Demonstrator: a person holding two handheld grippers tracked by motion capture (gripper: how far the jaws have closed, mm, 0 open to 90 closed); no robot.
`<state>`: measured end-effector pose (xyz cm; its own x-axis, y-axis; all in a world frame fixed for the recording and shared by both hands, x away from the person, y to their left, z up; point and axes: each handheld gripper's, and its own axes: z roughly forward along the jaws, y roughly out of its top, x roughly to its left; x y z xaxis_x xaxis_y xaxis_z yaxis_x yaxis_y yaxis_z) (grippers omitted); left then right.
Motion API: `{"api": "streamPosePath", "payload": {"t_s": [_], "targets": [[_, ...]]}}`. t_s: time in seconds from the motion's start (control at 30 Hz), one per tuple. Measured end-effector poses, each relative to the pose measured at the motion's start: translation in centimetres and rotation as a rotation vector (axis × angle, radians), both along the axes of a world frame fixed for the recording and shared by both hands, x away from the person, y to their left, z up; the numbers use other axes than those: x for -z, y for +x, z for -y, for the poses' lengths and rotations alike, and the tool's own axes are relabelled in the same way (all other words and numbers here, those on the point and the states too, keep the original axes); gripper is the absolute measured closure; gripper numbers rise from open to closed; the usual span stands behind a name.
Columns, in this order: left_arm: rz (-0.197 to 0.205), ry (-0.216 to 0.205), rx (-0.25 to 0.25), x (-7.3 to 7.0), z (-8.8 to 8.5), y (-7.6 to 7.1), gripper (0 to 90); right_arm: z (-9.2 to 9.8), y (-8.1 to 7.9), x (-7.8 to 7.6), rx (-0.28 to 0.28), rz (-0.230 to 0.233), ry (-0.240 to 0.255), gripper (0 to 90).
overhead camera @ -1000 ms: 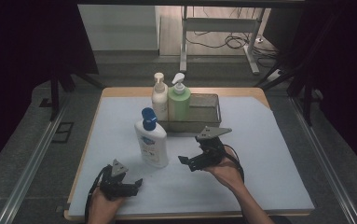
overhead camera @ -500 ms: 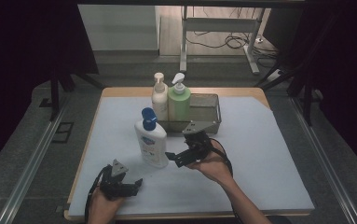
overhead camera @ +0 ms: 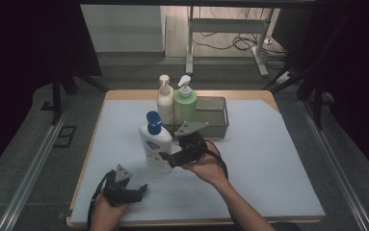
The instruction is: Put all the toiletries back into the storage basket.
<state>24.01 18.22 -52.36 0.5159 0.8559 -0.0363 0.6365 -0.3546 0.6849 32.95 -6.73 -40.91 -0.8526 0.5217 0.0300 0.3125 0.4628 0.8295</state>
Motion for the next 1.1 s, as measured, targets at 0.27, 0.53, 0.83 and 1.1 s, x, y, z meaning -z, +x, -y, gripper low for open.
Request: {"api": "streamPosePath", "payload": {"t_s": [0.27,0.53,0.83,1.1], "targets": [[0.0,0.0,0.001,0.0,0.0,0.0,12.0,-1.8,0.7,0.4,-0.012,0.009,0.001,14.3],[0.0,-0.001,0.001,0.0,0.0,0.0,12.0,-3.3,1.1,0.6,-0.016,0.02,-0.017,21.0],[0.0,0.0,0.001,0.0,0.0,0.0,11.9,-4.0,1.3,0.7,-0.027,0.03,-0.019,30.8],[0.0,-0.001,0.0,0.0,0.0,0.0,12.0,-4.1,1.1,0.6,-0.039,0.025,-0.017,38.9]]}}
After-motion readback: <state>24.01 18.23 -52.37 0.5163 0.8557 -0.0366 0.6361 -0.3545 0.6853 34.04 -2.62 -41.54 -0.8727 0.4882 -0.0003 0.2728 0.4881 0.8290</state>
